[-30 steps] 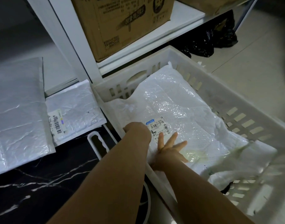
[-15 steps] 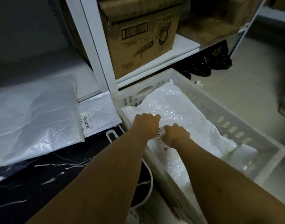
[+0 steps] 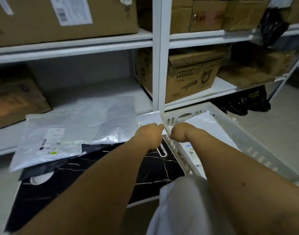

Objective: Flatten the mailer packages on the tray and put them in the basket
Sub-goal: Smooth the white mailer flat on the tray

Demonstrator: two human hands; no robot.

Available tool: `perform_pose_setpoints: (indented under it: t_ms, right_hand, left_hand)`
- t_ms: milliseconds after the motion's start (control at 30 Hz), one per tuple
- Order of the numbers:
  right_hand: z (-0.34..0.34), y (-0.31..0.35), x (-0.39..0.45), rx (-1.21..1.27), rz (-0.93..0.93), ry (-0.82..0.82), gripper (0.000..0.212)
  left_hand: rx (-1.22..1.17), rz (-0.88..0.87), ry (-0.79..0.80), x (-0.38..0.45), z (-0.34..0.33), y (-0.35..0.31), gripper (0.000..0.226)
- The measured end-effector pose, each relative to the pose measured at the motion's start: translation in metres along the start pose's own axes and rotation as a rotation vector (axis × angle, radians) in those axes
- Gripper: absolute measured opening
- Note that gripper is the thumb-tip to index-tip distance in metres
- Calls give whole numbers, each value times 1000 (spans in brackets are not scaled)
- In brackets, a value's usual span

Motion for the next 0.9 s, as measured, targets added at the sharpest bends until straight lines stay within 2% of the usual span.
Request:
perform_pose_setpoints:
  t_ms: [167,433,667,900]
  right_hand:
    - [1,92,-2,-23,167,2,28]
    - [-18,201,19,-50,332,-30,30]
    - [-60,195,52,-55,209,-42,37]
    - [-78,167,74,-293,131,-63,40]
  left_hand:
    - [15,199,43,-53,1,84,38]
    - [-2,381,153,-100,-33,170,41]
    - [52,522,245,-102,-80,221,41]
    - [69,621,207,-74,-102,247,40]
Point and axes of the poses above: each hand's wrist, its own x-axis towards the middle knuckle, its own z-axis out of the back of the hand, y = z × x, the point moved 8 cm from there along x, towards the middle knuckle, and after that the axes turned 5 degrees about z, right-handed, at the moved point
